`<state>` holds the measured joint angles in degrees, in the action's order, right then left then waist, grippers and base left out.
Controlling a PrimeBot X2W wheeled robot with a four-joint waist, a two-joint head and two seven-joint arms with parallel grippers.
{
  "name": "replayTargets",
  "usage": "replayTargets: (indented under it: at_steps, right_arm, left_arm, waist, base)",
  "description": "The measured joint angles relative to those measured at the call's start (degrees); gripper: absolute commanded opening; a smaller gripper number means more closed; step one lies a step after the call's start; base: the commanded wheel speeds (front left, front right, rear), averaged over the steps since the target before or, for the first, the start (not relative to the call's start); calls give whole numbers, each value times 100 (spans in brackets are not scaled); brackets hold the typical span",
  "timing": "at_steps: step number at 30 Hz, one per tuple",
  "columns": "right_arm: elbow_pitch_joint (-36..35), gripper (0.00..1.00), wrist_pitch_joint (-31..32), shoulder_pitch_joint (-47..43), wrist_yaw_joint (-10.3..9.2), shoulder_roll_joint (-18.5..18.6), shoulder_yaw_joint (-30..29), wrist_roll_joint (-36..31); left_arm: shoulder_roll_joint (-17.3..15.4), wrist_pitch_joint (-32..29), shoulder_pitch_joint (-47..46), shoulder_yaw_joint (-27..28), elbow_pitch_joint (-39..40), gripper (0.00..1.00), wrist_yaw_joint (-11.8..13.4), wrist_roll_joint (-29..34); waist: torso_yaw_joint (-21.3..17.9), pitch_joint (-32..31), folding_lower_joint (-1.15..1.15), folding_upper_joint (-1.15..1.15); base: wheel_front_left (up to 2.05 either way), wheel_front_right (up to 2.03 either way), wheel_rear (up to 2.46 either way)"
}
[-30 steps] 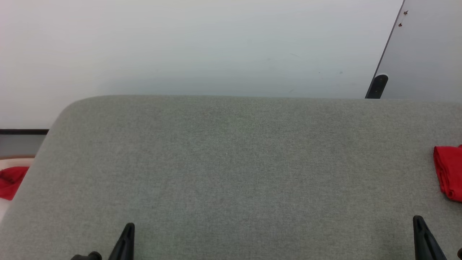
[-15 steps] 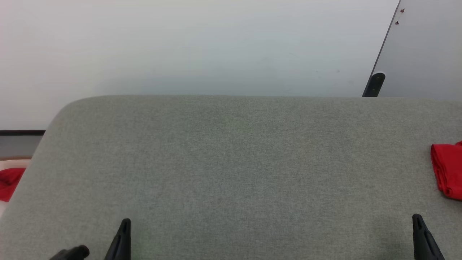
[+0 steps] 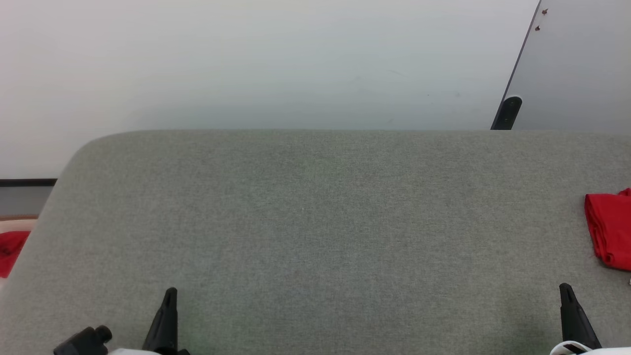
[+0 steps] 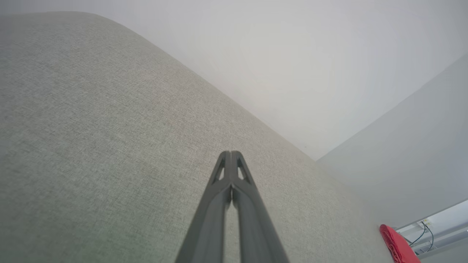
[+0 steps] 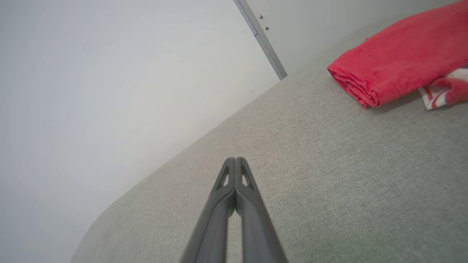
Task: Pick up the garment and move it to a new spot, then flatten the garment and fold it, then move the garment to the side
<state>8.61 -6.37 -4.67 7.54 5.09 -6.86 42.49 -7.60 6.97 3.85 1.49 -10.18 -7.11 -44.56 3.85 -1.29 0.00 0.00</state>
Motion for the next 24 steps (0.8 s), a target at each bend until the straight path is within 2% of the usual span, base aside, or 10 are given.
replayTargets:
  at_steps: [24]
  right_arm:
    - [187, 0, 442, 335, 0, -69, 5, 1668]
  left_arm:
    - [157, -452, -321, 170, -137, 0, -1, -1607]
  waist:
    - [-96, 37, 0, 0]
  base:
    - [0, 0, 0]
